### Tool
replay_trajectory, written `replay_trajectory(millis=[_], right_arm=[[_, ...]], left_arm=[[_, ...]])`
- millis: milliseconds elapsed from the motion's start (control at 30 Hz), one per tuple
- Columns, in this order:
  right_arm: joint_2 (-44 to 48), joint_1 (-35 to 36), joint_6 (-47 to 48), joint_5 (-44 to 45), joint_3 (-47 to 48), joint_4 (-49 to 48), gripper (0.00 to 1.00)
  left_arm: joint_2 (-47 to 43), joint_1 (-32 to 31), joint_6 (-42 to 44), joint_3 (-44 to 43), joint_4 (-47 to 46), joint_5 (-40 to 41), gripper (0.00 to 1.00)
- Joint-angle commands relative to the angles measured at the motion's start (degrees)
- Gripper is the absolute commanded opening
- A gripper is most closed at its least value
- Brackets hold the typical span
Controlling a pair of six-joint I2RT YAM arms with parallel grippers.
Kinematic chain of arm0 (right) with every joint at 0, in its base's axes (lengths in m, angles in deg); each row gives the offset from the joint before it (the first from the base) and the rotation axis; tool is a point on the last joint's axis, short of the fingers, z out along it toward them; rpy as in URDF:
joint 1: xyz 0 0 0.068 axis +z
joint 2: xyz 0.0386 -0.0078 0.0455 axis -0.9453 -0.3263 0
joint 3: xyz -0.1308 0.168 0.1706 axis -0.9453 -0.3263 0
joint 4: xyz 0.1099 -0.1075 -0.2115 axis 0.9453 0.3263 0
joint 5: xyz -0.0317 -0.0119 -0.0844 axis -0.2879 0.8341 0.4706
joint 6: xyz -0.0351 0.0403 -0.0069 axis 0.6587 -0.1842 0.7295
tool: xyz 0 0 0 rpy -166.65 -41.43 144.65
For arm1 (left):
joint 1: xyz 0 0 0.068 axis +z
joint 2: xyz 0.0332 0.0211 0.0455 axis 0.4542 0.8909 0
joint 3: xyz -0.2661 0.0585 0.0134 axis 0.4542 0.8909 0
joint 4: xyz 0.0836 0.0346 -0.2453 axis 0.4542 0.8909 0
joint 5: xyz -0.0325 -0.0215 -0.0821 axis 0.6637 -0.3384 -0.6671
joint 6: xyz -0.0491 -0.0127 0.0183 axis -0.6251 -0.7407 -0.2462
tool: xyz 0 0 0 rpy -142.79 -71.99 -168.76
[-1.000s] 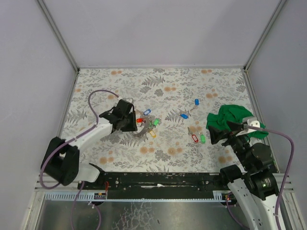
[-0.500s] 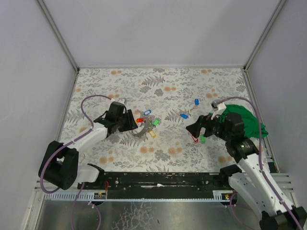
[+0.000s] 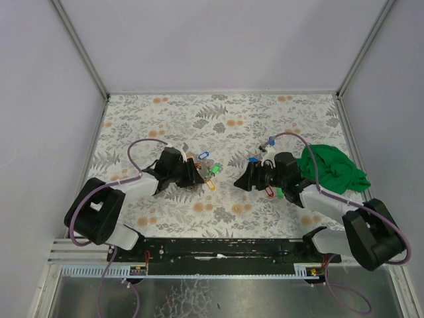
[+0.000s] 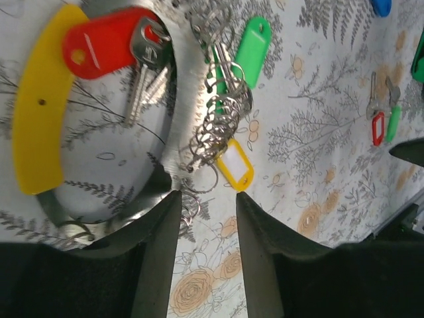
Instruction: Put the keys on the keyring
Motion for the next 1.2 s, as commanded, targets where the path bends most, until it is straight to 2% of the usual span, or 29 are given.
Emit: replay_trajectory(millis=[0, 200, 367, 467, 767, 933, 1167], right_arm=[[-5.97, 2.81, -0.53, -0.52, 4.69, -12.06, 0.75], [-14.97, 5.82, 0.42, -1.35, 9.19, -16.89, 0.71], [-21.67, 8.17, 0.80, -2.75, 13.45, -20.14, 0.69], [-25.07, 8.73, 1.02, -3.44, 15.61, -20.99, 0.66], [-34.58, 9.33, 2.06, -6.92, 19.39, -24.10, 0.44], [-39.23, 9.93, 0.83, -7.81, 20.53, -27.42, 0.43], [-44.52, 10.02, -0.39, -7.50, 22.35, -30.66, 0.47]], left_arm=[[0.74, -2.01, -3.45, 2.92, -8.42, -3.46, 0.37], [-1.97, -3.54, -6.01, 6.51, -12.38, -5.94, 0.37], [-9.23, -2.92, -4.89, 7.23, -9.23, 0.32, 0.39], [-10.30, -1.97, -4.20, 7.01, -8.27, 2.96, 0.39], [-4.09, -0.66, -2.83, 6.05, -10.19, 2.77, 0.37], [-2.23, -0.54, -1.93, 5.93, -10.49, 2.43, 0.36], [0.65, -0.53, -1.98, 6.03, -12.11, -0.10, 0.35]])
